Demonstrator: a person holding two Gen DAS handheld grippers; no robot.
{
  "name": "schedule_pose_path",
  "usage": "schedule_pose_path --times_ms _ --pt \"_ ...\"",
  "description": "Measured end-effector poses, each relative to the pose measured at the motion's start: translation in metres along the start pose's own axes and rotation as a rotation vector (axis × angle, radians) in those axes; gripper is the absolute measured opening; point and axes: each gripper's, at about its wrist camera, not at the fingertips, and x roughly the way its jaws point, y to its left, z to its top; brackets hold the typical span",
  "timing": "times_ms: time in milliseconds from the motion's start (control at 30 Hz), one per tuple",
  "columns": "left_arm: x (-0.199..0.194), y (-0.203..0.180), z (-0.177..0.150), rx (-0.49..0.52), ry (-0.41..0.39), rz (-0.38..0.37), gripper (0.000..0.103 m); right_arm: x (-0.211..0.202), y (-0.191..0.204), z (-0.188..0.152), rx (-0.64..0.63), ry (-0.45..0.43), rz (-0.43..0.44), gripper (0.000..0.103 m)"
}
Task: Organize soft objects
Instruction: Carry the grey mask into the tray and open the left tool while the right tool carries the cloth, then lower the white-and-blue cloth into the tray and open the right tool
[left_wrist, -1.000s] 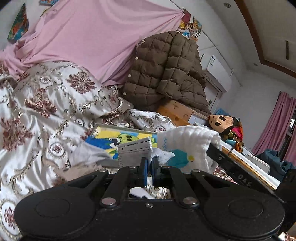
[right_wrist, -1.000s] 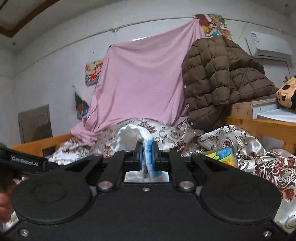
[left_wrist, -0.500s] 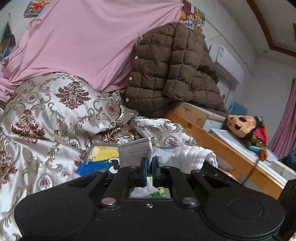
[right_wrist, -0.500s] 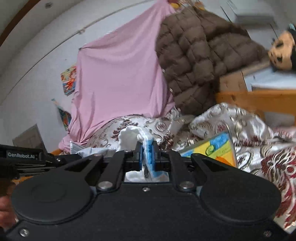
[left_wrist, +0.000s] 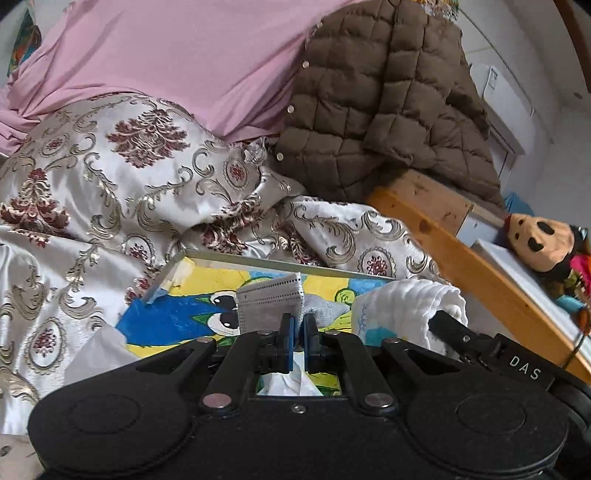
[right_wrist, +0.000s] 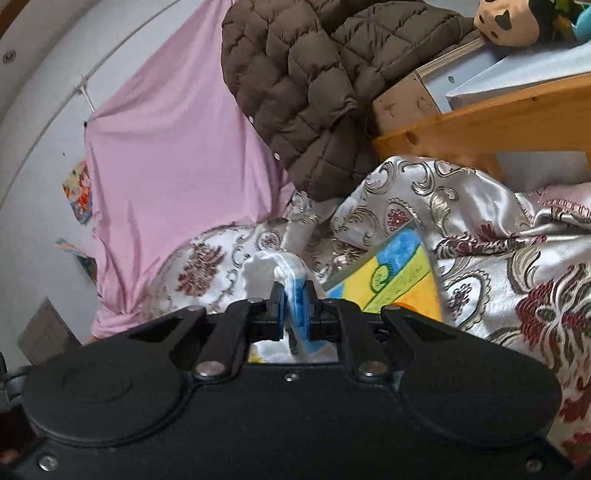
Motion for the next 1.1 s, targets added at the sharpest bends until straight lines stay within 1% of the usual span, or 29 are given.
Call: schedule_pose_path --times_ms 167,333,500,600,633,700,767,833,900,967,1000,1100 --pt "0.027 -0.012 -0.011 -0.008 0.044 0.004 0.004 0.028 -0.008 0.001 -0.004 0.05 -0.06 0.004" --pt "0.047 -0.023 -0.023 0.022 0.103 0.022 0.005 0.029 -0.011 0.0 -0.011 0.09 -0.121 0.007" --pt "0.051 -0.027 -0.029 0.044 0.131 0.026 0.008 0.032 -0.018 0.001 -0.006 0.127 -0.134 0.011" --pt "0.051 -0.028 -0.029 0.058 0.151 0.03 0.012 0.023 -0.011 0.001 -0.022 0.143 -0.136 0.018" --pt "0.051 -0.027 -0.03 0.058 0.157 0.027 0.016 0.022 -0.009 0.001 -0.031 0.147 -0.139 0.022" --pt "0.049 -0.025 -0.028 0.049 0.166 0.021 0.019 0.02 -0.005 0.003 -0.053 0.155 -0.144 0.028" --pt "0.047 -0.023 -0.027 0.043 0.177 0.018 0.032 0.018 -0.002 0.006 -0.078 0.156 -0.151 0.036" --pt "0.041 -0.021 -0.026 0.037 0.176 0.016 0.036 0.016 0.001 0.009 -0.102 0.16 -0.158 0.041" --pt "0.035 -0.019 -0.024 0.034 0.173 0.009 0.04 0.012 0.005 0.013 -0.119 0.154 -0.163 0.043" --pt "0.027 -0.018 -0.024 0.035 0.166 0.01 0.045 0.007 0.007 0.017 -0.119 0.147 -0.16 0.049" --pt "0.022 -0.017 -0.024 0.033 0.159 0.009 0.046 0.004 0.007 0.018 -0.117 0.141 -0.158 0.05" --pt "0.005 -0.013 -0.023 0.017 0.125 0.01 0.056 -0.007 0.01 0.023 -0.111 0.124 -0.149 0.055"
